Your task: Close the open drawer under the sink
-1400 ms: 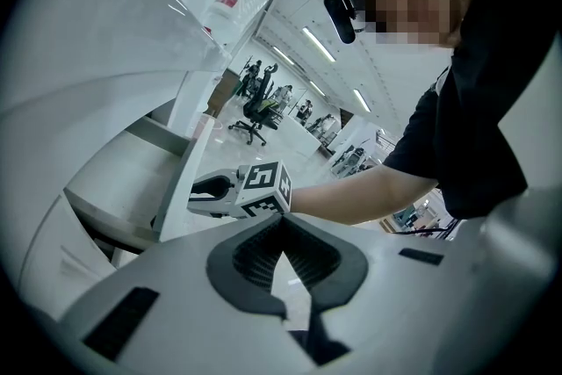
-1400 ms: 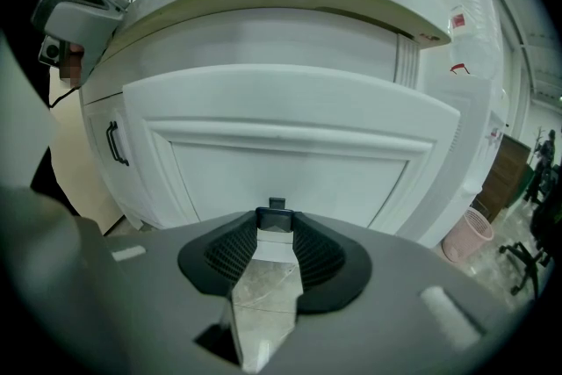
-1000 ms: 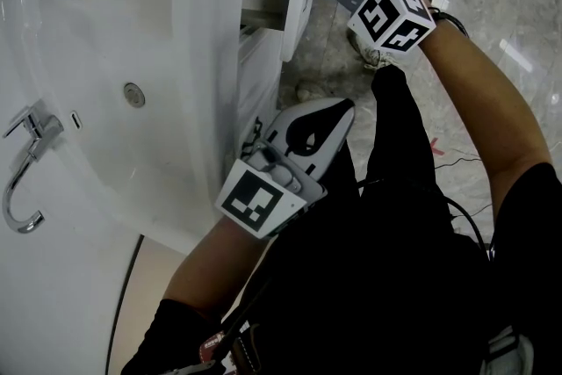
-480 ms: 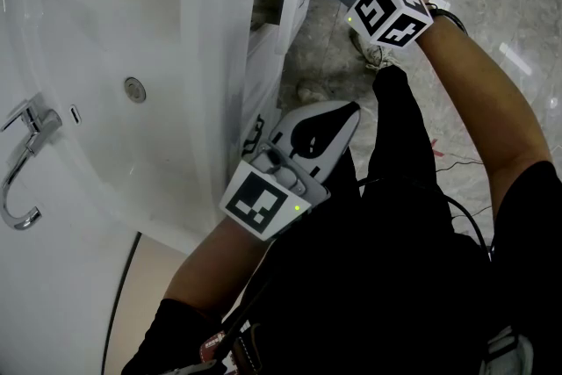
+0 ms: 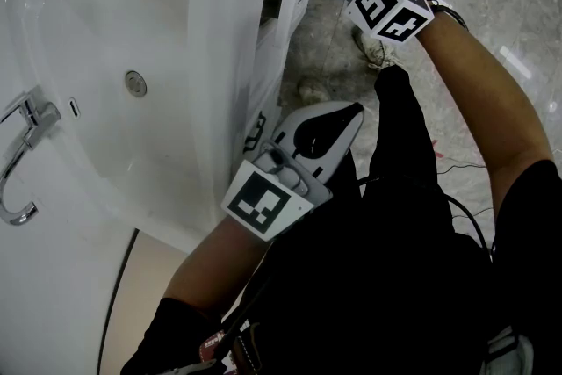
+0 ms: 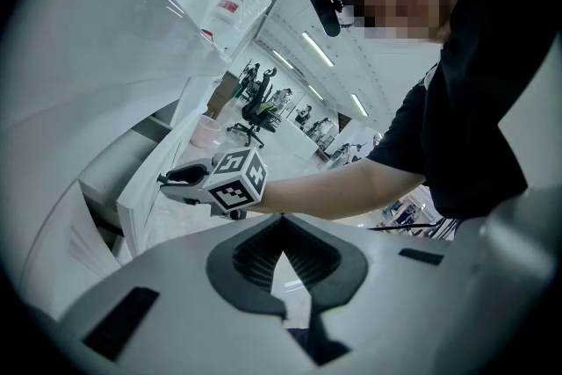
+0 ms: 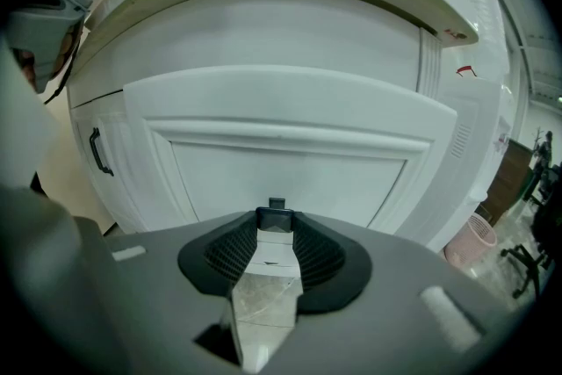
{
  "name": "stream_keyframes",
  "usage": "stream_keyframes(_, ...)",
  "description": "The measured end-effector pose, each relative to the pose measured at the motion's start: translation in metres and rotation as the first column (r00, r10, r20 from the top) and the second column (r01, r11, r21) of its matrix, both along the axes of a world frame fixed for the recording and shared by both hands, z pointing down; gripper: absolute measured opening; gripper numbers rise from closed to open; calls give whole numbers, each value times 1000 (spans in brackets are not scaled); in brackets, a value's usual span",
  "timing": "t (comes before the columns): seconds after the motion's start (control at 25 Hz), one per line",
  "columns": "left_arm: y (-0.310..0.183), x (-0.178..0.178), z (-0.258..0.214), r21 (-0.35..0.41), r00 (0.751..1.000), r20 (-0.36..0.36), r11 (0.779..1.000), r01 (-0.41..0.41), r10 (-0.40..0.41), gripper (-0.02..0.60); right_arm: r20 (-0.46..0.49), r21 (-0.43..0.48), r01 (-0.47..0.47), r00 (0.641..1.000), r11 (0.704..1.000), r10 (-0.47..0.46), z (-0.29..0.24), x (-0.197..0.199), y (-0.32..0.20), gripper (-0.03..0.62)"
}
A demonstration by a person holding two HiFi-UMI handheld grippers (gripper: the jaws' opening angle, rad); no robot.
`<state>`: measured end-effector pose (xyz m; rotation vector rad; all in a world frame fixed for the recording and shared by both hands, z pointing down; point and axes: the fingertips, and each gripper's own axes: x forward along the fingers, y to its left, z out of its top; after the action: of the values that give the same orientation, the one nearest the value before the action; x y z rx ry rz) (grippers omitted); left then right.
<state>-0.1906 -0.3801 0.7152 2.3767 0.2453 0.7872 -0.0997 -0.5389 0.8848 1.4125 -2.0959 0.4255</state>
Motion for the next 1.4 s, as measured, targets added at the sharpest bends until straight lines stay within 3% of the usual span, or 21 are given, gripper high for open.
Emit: stream_keyframes(1.4,-6,-4,3,-2,1000,-11,1000,-5,5,0,7,17,7,1000,1000,-7,0,-13,-37,123)
